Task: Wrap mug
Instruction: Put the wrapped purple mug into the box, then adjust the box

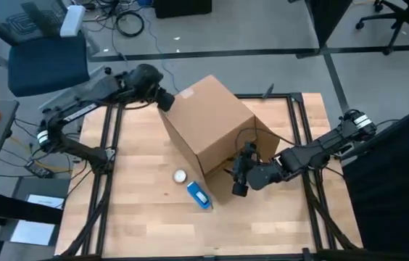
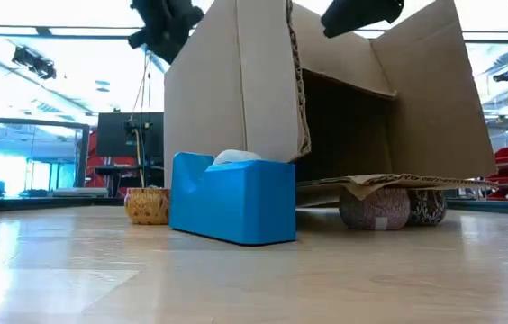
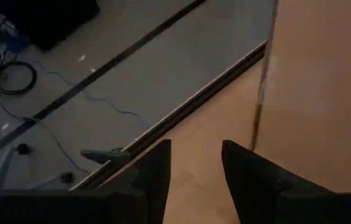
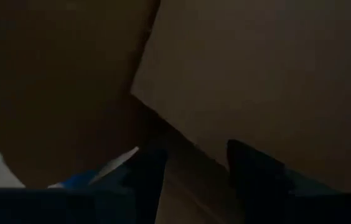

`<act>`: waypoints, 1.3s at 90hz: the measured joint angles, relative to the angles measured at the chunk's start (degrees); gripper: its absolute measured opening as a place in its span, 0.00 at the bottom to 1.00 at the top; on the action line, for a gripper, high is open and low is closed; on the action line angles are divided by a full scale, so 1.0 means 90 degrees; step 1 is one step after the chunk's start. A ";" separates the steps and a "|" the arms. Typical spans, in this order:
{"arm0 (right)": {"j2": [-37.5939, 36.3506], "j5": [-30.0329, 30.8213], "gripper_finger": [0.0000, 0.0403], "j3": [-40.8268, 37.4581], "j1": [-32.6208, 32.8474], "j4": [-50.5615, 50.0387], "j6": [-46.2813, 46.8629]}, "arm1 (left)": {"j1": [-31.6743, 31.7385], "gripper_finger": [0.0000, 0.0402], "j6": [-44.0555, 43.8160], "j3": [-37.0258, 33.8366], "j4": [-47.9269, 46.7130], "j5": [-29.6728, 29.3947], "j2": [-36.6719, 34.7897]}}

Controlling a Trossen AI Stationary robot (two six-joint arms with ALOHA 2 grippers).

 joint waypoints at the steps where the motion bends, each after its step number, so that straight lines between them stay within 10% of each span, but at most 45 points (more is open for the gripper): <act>1: 0.0000 -0.0006 0.38 0.0000 -0.0016 0.0000 0.0001 | 0.0013 0.32 0.0006 0.0000 -0.0009 -0.0002 0.0029; 117: 0.0002 -0.1095 0.38 0.1526 -0.1696 -0.1119 -0.1256 | -0.0342 0.32 0.0311 -0.0743 0.0026 0.0307 0.0439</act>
